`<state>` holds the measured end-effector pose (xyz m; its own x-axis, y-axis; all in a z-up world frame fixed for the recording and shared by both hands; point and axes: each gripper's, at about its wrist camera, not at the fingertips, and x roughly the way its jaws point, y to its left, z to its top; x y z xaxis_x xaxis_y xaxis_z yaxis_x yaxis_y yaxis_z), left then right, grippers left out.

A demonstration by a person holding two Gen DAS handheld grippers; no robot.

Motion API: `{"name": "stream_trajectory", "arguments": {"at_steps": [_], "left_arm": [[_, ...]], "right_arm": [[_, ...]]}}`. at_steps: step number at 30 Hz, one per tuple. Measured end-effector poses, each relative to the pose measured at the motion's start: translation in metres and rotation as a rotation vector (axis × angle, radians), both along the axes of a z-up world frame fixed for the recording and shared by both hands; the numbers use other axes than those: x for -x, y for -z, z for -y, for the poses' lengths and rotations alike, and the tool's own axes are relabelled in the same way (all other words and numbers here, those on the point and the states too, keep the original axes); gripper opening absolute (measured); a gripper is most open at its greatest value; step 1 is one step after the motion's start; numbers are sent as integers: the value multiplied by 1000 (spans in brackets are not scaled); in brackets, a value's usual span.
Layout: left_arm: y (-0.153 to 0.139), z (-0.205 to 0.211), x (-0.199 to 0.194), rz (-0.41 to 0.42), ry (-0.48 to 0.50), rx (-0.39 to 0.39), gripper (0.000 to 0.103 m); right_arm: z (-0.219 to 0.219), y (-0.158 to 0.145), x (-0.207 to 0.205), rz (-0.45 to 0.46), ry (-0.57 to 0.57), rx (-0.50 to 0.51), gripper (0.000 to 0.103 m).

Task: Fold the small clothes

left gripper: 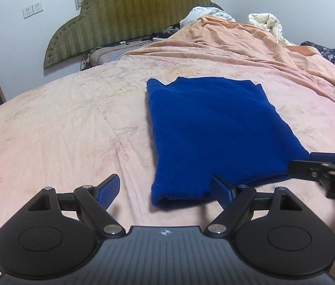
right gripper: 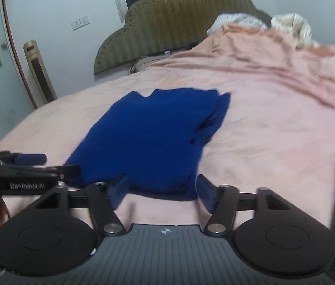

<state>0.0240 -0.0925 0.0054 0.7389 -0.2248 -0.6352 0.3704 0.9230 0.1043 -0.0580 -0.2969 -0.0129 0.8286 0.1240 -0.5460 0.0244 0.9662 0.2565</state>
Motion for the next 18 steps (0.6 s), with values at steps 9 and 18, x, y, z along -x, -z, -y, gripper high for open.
{"name": "stream_trajectory", "arguments": {"at_steps": [9,18], "left_arm": [[0,-1,-2,-9,-14,5,83],[5,-4,-6,-40,-20,11,83]], "right_arm": [[1,9,-12,-43,87,-24,8],[-3,8,-11,-58,107,65,9]]}}
